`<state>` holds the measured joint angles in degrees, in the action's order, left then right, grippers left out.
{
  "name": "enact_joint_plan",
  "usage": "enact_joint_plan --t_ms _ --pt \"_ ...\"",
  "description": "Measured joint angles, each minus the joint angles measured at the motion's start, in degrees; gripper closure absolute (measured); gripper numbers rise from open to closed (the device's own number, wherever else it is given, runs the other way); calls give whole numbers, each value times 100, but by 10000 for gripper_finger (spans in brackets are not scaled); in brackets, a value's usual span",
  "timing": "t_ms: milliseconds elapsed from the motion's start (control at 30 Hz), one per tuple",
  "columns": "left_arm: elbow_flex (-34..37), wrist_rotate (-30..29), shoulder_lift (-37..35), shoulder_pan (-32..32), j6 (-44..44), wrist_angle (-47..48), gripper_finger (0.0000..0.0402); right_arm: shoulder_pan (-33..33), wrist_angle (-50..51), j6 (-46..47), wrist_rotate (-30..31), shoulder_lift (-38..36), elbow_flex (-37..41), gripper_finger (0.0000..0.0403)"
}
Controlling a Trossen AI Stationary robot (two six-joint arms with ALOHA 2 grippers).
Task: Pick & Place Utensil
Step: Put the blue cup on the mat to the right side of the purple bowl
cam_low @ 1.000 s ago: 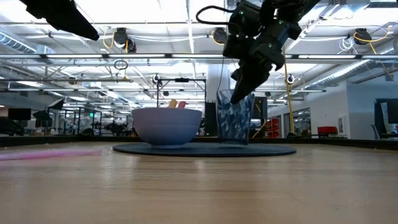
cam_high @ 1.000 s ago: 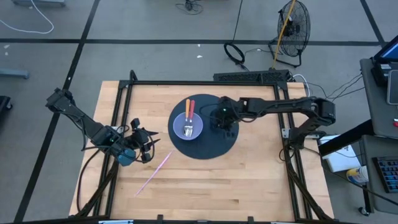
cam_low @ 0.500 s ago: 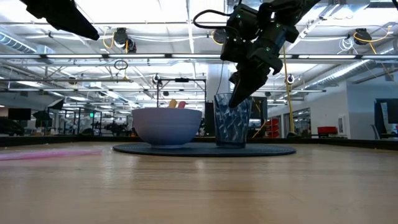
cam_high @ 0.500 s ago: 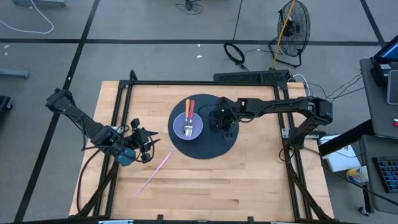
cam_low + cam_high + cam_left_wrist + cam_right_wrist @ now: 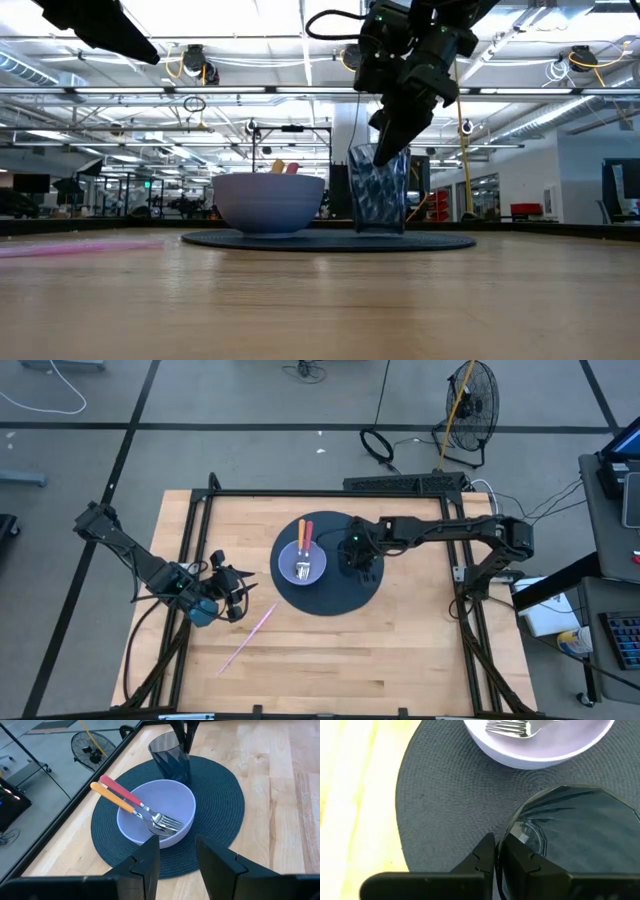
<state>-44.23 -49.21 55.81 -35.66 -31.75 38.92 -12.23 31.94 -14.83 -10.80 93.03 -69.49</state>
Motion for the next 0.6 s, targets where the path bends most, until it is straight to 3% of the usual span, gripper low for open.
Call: enact_joint_plan --t_ms 600 --pt "0 9 4 0 -28 0 268 -2 -157 103 24 -19 195 388"
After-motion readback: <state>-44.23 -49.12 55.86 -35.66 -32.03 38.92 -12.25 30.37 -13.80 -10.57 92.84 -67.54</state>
